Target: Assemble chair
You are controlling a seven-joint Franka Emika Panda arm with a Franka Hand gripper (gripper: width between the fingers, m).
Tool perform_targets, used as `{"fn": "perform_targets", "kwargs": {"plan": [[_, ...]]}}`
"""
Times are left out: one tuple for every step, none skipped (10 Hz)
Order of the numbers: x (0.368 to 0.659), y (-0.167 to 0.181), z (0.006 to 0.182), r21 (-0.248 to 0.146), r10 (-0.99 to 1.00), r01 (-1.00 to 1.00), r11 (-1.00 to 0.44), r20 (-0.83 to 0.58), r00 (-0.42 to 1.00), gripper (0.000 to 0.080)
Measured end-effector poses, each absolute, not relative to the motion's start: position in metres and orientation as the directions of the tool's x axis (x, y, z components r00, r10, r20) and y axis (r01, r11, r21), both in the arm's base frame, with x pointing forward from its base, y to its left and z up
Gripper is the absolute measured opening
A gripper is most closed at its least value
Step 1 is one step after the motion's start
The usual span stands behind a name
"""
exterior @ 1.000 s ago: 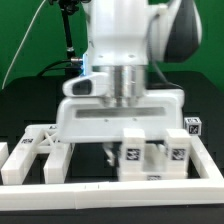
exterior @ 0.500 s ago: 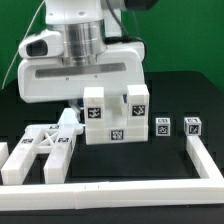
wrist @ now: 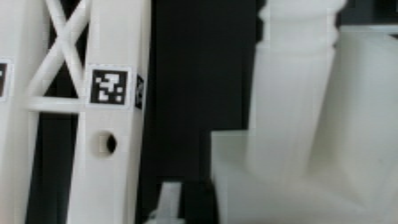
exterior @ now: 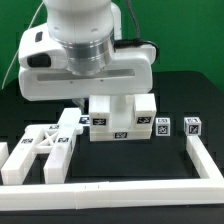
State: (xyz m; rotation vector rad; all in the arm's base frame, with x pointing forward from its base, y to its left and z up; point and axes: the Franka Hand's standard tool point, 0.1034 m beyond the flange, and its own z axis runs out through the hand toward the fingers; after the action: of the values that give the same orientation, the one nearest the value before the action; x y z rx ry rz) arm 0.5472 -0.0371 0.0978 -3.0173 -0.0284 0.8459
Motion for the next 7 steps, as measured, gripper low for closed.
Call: {"fn": "perform_targets", "kwargs": {"plan": [[0.543, -0.034, 0.091, -0.006, 0.015, 0.015, -1.000, -0.623, 0.782, 0.0034], [0.541, -0.032, 0.087, -0.003, 0.011, 0.013, -1.000, -0.716, 0.698, 0.0034], [0.540, -0.032, 0.082, 0.001, 0.005, 0.009, -1.000, -0.774, 0.633, 0.0034], [0.535, -0.033, 0.075, 0.007, -0.004, 0.004, -1.000, -0.834, 0.551, 0.0034], [0.535, -0.034, 0.068, 0.018, -0.014, 0.003, -1.000, -0.874, 0.486, 0.0034], [0.536, -0.032, 0.063, 0.020, -0.012, 0.012, -1.000, -0.876, 0.482, 0.0034], [0.527, -0.030, 0.067, 0.017, -0.011, 0.009, -1.000, -0.886, 0.463, 0.0034]]}}
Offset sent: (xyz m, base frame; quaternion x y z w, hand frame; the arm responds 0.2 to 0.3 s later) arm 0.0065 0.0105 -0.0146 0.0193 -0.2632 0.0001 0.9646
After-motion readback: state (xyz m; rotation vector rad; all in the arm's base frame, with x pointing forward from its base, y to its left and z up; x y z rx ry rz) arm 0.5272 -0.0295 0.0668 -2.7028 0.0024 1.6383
